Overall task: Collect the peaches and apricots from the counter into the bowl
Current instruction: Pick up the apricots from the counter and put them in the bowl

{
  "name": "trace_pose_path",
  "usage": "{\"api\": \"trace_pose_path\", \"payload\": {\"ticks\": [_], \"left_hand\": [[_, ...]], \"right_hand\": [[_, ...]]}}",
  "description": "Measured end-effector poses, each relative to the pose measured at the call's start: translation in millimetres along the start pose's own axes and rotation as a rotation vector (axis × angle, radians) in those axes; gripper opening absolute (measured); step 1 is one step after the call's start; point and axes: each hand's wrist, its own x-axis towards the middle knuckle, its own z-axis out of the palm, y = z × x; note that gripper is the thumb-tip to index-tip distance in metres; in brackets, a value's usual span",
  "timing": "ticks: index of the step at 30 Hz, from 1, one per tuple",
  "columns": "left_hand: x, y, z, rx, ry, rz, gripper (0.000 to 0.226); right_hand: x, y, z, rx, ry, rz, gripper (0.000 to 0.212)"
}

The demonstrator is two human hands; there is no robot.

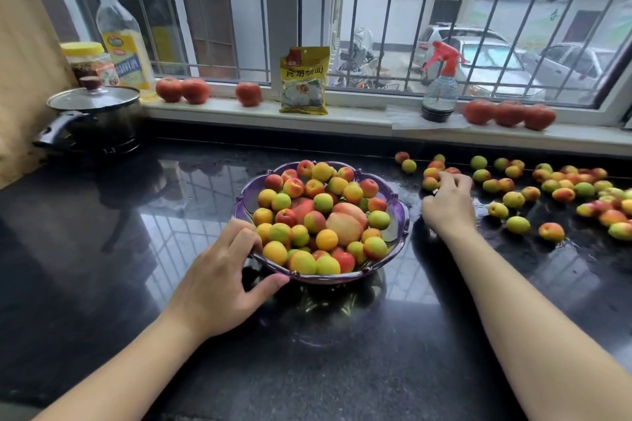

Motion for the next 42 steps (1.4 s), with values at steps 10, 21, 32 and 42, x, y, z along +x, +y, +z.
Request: {"api": "trace_pose_path", "payload": {"ticks": [10,21,32,42], "left_hand": [[0.0,-1.2,-0.8,0.003,-0.024,-0.022,0.062],[0.0,3.9,-3.6,0.000,-0.049,-0.048,0.066],[-1.7,8.9,-8.3,-0.045,-0.040,-0.075,0.055],[-1.2,4.2,-5.8,-0.026,0.013,-0.019,0.059]], "right_hand": [[18.5,11.9,13.4,-0.229,0.120,-0.021,0.038],[-11.1,-4.4,-15.1,0.258,0.201,0.018,0.028],[-126.2,-181.5,-33.2,0.218,-0.504,-0.778,0.029],[-85.5,-106.2,-37.7,0.343,-0.154,-0.443,0.014]]}}
